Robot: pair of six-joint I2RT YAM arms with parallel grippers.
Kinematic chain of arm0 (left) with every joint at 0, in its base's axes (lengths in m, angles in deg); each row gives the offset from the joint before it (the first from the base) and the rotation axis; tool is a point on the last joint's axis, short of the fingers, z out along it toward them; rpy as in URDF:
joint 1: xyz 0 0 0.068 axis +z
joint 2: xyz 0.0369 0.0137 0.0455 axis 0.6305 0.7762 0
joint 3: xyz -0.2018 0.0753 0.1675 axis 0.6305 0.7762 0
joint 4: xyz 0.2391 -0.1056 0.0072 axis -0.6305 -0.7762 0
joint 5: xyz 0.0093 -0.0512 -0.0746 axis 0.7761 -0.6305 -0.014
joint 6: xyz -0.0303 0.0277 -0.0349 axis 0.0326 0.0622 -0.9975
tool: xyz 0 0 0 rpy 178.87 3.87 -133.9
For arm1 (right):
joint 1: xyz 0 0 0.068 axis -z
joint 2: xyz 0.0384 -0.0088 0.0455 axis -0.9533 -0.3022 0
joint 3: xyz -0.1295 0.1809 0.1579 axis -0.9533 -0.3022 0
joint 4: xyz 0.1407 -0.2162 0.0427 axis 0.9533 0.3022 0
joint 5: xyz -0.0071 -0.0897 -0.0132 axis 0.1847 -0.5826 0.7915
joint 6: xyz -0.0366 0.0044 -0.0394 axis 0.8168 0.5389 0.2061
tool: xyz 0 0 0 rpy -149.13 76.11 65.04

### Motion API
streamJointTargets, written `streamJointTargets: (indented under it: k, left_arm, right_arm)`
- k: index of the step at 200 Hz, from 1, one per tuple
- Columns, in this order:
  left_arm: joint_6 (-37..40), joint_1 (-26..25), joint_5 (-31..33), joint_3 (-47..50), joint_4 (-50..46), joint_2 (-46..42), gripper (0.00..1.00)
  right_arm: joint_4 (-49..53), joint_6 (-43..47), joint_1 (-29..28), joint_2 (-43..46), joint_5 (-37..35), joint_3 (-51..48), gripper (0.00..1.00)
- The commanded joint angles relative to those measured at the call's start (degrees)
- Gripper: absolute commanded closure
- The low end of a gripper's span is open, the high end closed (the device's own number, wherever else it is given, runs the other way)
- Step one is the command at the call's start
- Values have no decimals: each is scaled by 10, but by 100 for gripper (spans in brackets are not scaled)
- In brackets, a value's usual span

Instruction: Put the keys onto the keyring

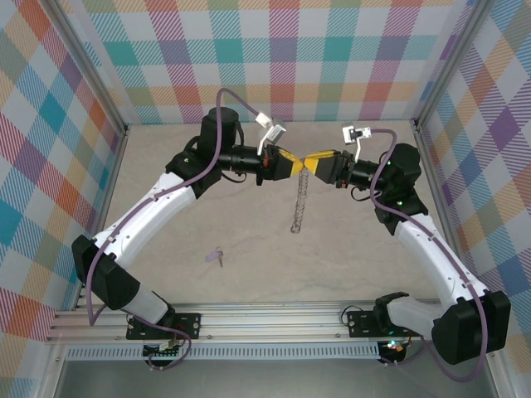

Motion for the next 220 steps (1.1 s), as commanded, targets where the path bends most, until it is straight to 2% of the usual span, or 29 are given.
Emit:
streamJointTargets:
  k: [1,38,68,147,183,199,220]
  left_arm:
    - [12,4,-15,-21,16,1,100]
    - [17,4,-14,-21,10,2,100]
    - [20,4,-15,-23,9,4,100]
    - [22,4,-20,-31,5,9,100]
    - [19,4,-22,-32,5,10,100]
    - [18,4,-22,-32,6,11,100]
    - [6,4,-7,-30,13,11,100]
  right_arm:
    - [-6,16,-3,13,5,-9,70]
    - [29,43,-1,30,-20,-10,65]
    - [24,39,-2,31,-11,-8,71]
    - [-1,19,-3,14,14,-5,72]
    - [-8,15,-3,10,17,-5,84]
    - [-11,15,-3,10,18,-5,100]
    - [-9,22,-3,13,5,-10,100]
